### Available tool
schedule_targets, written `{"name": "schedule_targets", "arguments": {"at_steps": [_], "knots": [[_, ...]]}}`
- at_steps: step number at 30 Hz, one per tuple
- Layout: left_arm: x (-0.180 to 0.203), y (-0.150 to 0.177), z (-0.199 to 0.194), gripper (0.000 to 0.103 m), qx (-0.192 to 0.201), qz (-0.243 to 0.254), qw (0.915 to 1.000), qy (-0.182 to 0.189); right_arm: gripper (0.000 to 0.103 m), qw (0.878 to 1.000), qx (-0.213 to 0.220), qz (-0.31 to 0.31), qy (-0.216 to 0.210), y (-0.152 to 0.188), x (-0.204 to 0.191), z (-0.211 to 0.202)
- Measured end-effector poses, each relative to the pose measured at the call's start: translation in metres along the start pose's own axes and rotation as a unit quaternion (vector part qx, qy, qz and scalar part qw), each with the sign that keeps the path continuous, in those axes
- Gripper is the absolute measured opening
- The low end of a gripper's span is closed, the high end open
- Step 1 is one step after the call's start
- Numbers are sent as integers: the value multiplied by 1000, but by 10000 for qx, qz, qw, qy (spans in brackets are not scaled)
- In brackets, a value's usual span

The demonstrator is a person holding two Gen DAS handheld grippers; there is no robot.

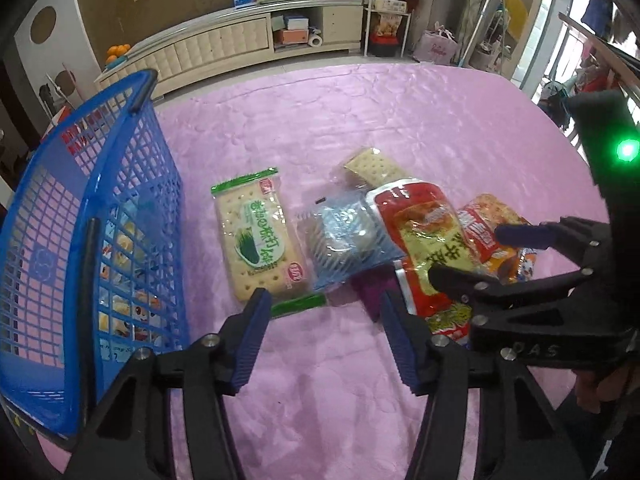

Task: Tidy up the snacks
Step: 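Return to the pile and grasp the large red-and-yellow snack bag with the right gripper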

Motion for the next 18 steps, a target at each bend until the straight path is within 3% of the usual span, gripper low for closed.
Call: {"name": "schedule_targets", "arguments": {"at_steps": [6,9,13,18], "knots": [[-4,-2,13,55,-152,-4,9999,34,87,9998,-77,-72,174,-7,-4,14],[-3,-2,15,54,-178,52,9998,-55,74,9989,-16,-343,315,-4,-12,15],[-5,-2,12,55,-175,-59,9998,-1,53,9988,49,-469,164,1,-15,9],[-6,-2,6,55,-153,-126,9998,55,51,9995,195,-231,-117,9,-4,-7]]}}
Point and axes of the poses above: each gripper's, at about its wrist camera, not at the fingertips, and z roughly the way its jaws point, x to its right, y to its underside, the point moved 1 cm from there along z, roughly the way its jaws point, and after that the axes turned 3 degrees about -y, right-handed, at the moved point
